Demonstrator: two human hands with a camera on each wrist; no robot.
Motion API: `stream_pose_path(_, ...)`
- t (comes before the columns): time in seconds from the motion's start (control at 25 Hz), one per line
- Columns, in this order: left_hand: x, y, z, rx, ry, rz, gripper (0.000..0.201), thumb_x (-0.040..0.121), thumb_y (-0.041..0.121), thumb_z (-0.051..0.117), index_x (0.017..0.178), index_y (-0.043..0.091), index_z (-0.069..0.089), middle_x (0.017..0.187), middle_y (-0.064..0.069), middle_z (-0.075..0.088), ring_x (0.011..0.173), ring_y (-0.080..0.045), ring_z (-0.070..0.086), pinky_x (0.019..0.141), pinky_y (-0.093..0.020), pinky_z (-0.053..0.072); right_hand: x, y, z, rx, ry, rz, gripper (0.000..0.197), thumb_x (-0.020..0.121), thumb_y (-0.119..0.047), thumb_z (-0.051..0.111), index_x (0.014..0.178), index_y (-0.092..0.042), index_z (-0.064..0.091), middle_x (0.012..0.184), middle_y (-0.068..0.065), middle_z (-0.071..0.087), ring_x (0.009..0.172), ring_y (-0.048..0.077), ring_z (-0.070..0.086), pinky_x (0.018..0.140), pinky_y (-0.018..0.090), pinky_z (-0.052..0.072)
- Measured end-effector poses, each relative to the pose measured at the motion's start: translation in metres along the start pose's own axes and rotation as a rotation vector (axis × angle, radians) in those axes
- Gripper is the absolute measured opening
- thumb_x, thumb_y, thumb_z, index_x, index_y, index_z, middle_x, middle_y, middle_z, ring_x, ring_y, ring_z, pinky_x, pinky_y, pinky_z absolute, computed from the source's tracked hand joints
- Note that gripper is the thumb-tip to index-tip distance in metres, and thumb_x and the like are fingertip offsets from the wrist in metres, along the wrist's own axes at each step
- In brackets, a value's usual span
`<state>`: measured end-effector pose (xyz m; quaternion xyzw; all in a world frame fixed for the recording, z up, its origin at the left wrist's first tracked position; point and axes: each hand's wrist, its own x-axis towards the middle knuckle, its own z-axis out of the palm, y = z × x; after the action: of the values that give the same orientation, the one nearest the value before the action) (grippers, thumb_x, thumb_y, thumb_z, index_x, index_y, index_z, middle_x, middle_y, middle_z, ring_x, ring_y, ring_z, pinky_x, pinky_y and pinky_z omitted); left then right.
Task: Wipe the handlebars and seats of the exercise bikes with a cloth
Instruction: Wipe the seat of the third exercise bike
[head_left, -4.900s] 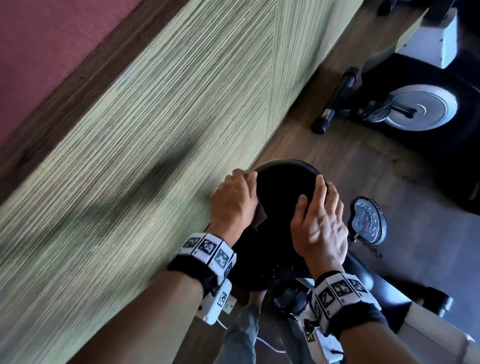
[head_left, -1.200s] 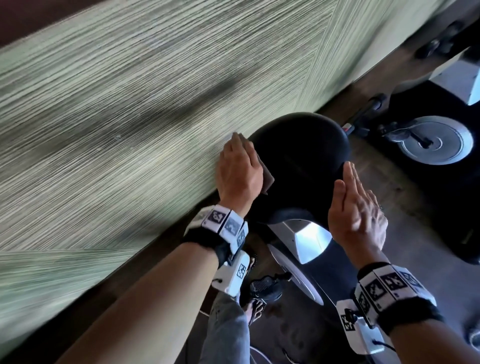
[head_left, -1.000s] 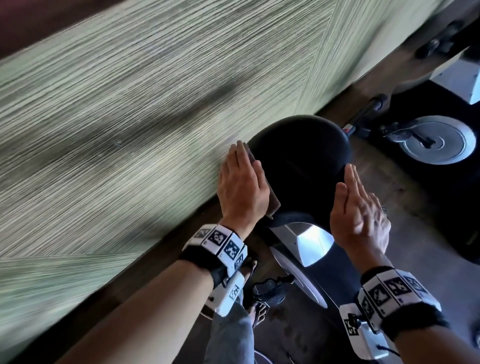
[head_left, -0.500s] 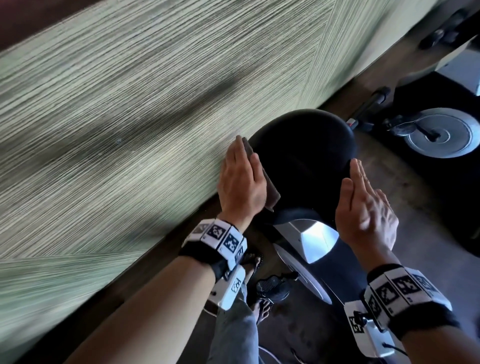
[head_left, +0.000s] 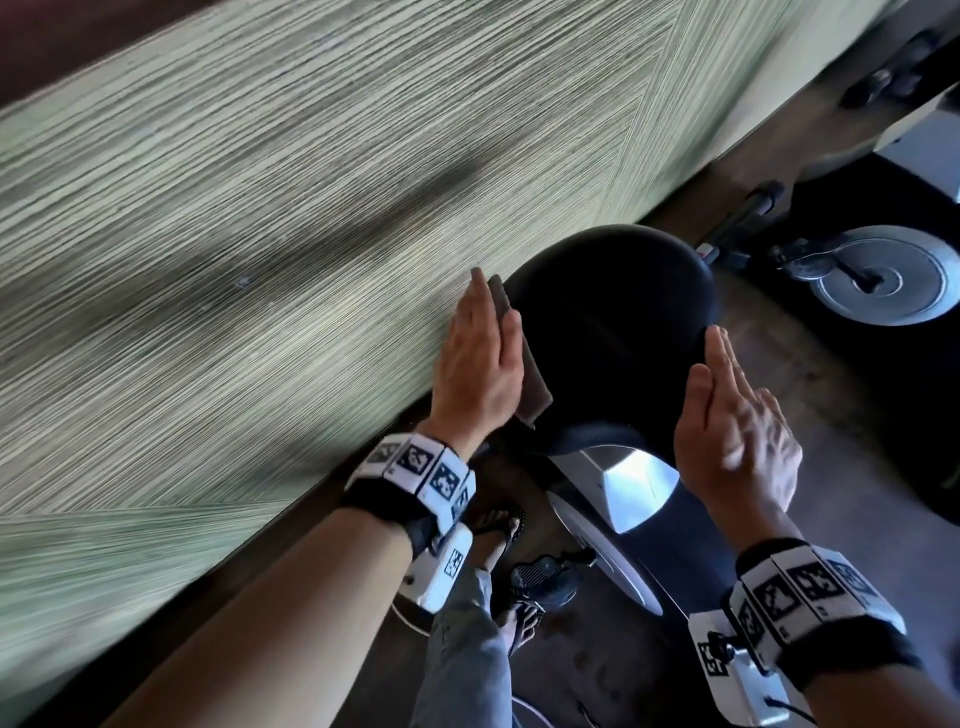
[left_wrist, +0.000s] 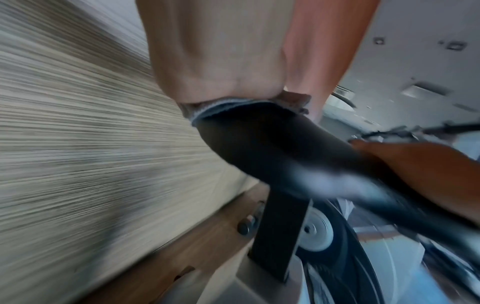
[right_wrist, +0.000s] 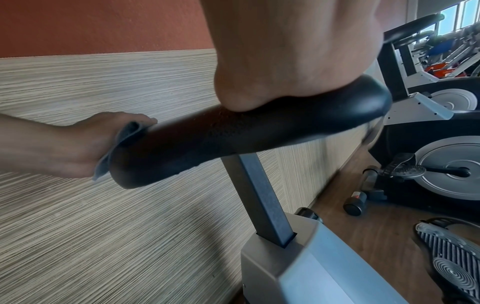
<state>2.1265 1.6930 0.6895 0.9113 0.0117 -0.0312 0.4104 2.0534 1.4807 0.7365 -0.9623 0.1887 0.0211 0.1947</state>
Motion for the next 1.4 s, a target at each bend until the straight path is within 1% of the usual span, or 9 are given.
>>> stream_pose_path(0.2,-0.034,0.008,0.016,-0.217,0.216,-0.163,0.060,0.110,0.036,0.032,0.160,0.004,0.022,0.161,-0.014,0.035,0.149,-0.024,0.033,0.123,-0.042,0.029,-0.001,-0.001,-0.001,0.000,-0.003,0.001,0.050,0.111,-0.038,0.022,0.161,-0.032,0.026,0.164,-0.010,0.033,0.140,0.034,0.046,0.117,0.051,0.033)
stream_pose_path(0.32,-0.059,0.010,0.018,-0.214,0.181,-0.176,0.062,0.110,0.037,0.032,0.160,0.004,0.015,0.162,-0.016,0.030,0.150,-0.026,0.032,0.122,-0.045,0.033,-0.001,-0.002,0.000,0.006,0.005,0.007,0.050,0.112,-0.040,0.021,0.161,-0.034,0.025,0.164,-0.013,0.033,0.140,0.035,0.046,0.116,0.050,0.034)
stream_pose_path(0.52,-0.005,0.009,0.008,0.021,0.176,-0.164,0.055,0.110,0.035,0.027,0.157,0.005,0.031,0.155,-0.012,0.044,0.144,-0.024,0.041,0.117,-0.030,0.029,-0.001,-0.003,-0.002,0.004,0.012,0.006,0.051,0.111,-0.038,0.023,0.162,-0.030,0.026,0.164,-0.010,0.033,0.139,0.031,0.048,0.118,0.049,0.032)
stream_pose_path(0.68,-0.042,0.015,0.020,0.379,0.212,0.109,0.060,0.109,0.033,0.028,0.159,0.000,0.024,0.165,-0.020,0.023,0.155,-0.031,0.020,0.127,-0.041,0.017,-0.002,-0.001,-0.003,0.014,-0.019,-0.009,0.052,0.112,-0.040,0.021,0.163,-0.030,0.022,0.166,-0.012,0.026,0.142,0.028,0.045,0.122,0.046,0.029)
stream_pose_path(0.92,-0.060,0.035,0.058,0.687,0.175,0.508,0.058,0.110,0.035,0.029,0.152,-0.003,0.040,0.160,-0.027,0.032,0.149,-0.037,0.035,0.123,-0.045,0.028,0.004,0.011,-0.006,0.090,-0.077,0.003,0.052,0.111,-0.046,0.016,0.161,-0.037,0.022,0.166,-0.017,0.024,0.147,0.019,0.038,0.120,0.037,0.025)
stream_pose_path(1.04,-0.056,0.059,0.071,0.662,0.051,0.606,0.062,0.110,0.041,0.029,0.151,-0.004,0.041,0.159,-0.030,0.032,0.147,-0.039,0.036,0.122,-0.046,0.028,0.010,0.019,-0.003,0.331,-0.075,0.046,0.063,0.103,-0.059,0.012,0.157,-0.037,0.035,0.162,-0.013,0.037,0.146,0.021,0.040,0.118,0.040,0.029)
stream_pose_path(1.16,-0.053,0.069,0.052,0.364,-0.127,0.733,0.060,0.109,0.037,0.034,0.154,-0.003,0.035,0.162,-0.027,0.027,0.152,-0.036,0.027,0.124,-0.046,0.023,-0.001,0.021,-0.001,0.447,0.177,-0.128,0.058,0.104,-0.042,0.027,0.149,-0.013,0.050,0.154,0.006,0.050,0.140,0.027,0.048,0.117,0.046,0.036)
stream_pose_path(1.28,-0.021,0.045,0.012,0.064,0.040,0.644,0.051,0.109,0.028,0.035,0.147,-0.003,0.047,0.157,-0.020,0.041,0.149,-0.032,0.036,0.122,-0.047,0.029,-0.018,-0.004,0.020,0.160,0.319,-0.404,0.049,0.104,-0.023,0.038,0.147,-0.001,0.048,0.157,0.016,0.044,0.146,0.031,0.041,0.118,0.048,0.031)
stream_pose_path(1.4,0.003,0.033,0.003,0.084,0.080,0.370,0.059,0.107,0.039,0.023,0.143,0.005,0.054,0.154,-0.013,0.048,0.147,-0.025,0.039,0.121,-0.043,0.030,-0.021,-0.040,0.049,-0.098,0.215,-0.506,0.057,0.109,-0.037,0.030,0.156,-0.006,0.038,0.165,0.011,0.031,0.154,0.026,0.026,0.126,0.048,0.018)
